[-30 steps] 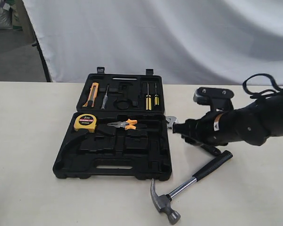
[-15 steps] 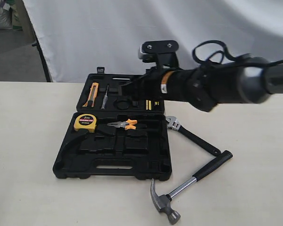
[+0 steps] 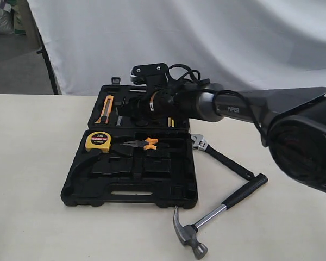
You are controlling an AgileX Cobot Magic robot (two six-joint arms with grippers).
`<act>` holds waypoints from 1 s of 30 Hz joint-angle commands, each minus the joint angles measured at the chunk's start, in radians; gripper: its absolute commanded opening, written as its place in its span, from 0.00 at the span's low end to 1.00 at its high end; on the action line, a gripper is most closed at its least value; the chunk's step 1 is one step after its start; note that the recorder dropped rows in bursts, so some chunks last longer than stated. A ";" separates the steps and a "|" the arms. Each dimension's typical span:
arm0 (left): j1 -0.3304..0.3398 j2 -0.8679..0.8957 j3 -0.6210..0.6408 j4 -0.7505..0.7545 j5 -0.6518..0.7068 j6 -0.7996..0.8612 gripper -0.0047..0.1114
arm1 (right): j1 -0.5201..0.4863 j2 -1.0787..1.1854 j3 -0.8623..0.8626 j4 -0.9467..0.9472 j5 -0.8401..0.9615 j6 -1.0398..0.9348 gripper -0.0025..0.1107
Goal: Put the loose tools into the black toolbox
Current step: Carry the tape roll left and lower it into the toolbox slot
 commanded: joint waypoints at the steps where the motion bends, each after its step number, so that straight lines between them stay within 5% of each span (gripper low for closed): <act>1: 0.025 -0.003 -0.003 0.004 -0.007 -0.005 0.05 | 0.006 0.054 -0.062 0.000 0.006 -0.006 0.02; 28: 0.025 -0.003 -0.003 0.004 -0.007 -0.005 0.05 | 0.002 0.132 -0.122 -0.059 0.014 -0.010 0.02; 30: 0.025 -0.003 -0.003 0.004 -0.007 -0.005 0.05 | 0.002 0.132 -0.128 -0.059 0.010 -0.010 0.12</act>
